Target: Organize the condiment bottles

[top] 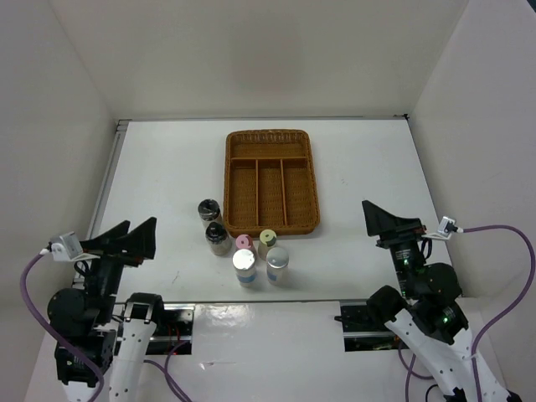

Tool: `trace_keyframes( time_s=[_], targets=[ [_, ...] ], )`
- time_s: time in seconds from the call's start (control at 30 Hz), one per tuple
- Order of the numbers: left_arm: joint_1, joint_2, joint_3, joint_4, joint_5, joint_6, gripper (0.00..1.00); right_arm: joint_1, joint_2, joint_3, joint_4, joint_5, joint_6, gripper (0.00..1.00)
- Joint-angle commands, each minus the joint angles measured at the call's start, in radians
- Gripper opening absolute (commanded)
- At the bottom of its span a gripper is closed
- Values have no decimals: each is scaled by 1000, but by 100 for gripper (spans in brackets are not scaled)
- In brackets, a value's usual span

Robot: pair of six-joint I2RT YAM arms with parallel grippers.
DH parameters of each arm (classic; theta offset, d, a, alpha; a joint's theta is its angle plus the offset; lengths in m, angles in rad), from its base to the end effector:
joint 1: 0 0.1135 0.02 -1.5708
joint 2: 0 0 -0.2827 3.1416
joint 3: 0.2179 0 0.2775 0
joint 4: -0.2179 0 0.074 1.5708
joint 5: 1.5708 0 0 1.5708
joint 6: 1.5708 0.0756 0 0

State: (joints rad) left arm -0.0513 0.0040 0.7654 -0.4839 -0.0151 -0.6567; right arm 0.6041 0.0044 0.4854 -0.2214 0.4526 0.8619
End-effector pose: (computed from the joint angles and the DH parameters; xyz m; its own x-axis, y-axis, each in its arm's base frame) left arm 0.0359 -0.0007 0.3860 0.1942 -0.6212 -0.7592 0.1962 0.7829 -0.5904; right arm 0.0904 0.0222 0.3297 0.0138 0.8390 -0.5440 -0.2665 0.5274 0.8067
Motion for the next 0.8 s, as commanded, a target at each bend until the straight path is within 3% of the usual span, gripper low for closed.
trace_keyframes(
  time_s=[0.0, 0.3, 0.63, 0.77],
  targets=[
    [-7, 43, 55, -1, 79, 11, 100, -1, 41, 61, 65, -23, -87, 99],
    [-7, 456, 274, -122, 150, 161, 100, -1, 515, 391, -85, -52, -237, 99],
    [-7, 1074, 480, -334, -52, 316, 100, -1, 818, 551, -147, -86, -372, 99],
    [-7, 1068, 480, -288, -36, 325, 100, -1, 933, 610, -138, -136, -403, 99]
  ],
)
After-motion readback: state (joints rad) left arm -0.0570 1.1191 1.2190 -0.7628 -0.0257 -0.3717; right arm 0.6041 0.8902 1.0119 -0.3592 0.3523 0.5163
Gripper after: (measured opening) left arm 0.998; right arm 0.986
